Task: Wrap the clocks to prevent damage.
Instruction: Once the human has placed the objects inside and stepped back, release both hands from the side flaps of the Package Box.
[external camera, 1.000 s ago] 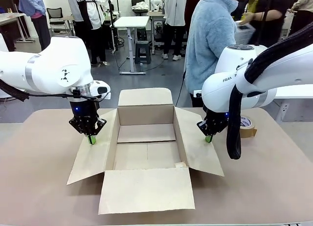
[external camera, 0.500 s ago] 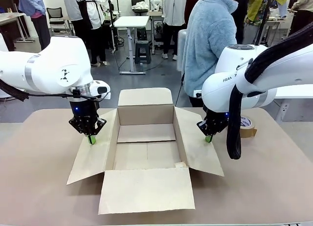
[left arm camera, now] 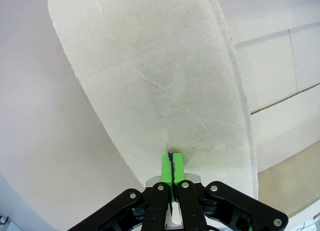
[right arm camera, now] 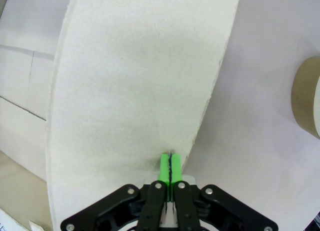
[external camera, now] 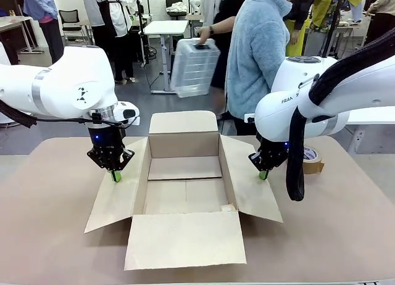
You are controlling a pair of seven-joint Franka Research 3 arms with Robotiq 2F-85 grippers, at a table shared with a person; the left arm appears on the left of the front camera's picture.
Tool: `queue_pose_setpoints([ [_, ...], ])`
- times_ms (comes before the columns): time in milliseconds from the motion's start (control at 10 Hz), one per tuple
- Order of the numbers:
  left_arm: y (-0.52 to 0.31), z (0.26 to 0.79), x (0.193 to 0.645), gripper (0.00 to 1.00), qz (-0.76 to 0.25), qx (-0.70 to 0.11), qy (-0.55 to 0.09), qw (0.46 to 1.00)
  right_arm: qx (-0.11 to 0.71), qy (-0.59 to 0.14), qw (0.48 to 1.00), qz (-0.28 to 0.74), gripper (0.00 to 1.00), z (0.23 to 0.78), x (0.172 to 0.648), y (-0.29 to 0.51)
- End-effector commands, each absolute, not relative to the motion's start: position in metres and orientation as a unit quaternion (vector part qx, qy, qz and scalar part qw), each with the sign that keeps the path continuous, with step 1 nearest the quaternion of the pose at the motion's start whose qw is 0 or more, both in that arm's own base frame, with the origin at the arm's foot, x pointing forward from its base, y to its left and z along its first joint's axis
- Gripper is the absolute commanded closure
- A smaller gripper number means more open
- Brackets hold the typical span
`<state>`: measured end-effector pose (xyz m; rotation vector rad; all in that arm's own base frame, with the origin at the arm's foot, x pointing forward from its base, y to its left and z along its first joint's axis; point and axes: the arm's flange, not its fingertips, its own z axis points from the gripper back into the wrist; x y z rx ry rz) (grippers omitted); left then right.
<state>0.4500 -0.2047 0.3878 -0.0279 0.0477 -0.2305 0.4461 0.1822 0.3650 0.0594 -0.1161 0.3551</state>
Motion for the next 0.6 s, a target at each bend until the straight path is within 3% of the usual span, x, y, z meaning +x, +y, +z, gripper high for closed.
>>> queue_pose_setpoints([
  [0, -0.2039, 0.3904, 0.4487, 1.00, -0.112, -0.013, 0.023, 0.993, 0.033, -0.057, 0.983, 0.169, 0.99, 0.3643, 0.4461, 0.1821],
  [500, -0.2039, 0.3904, 0.4487, 1.00, -0.112, -0.013, 0.023, 0.993, 0.033, -0.057, 0.983, 0.169, 0.99, 0.3643, 0.4461, 0.1821],
])
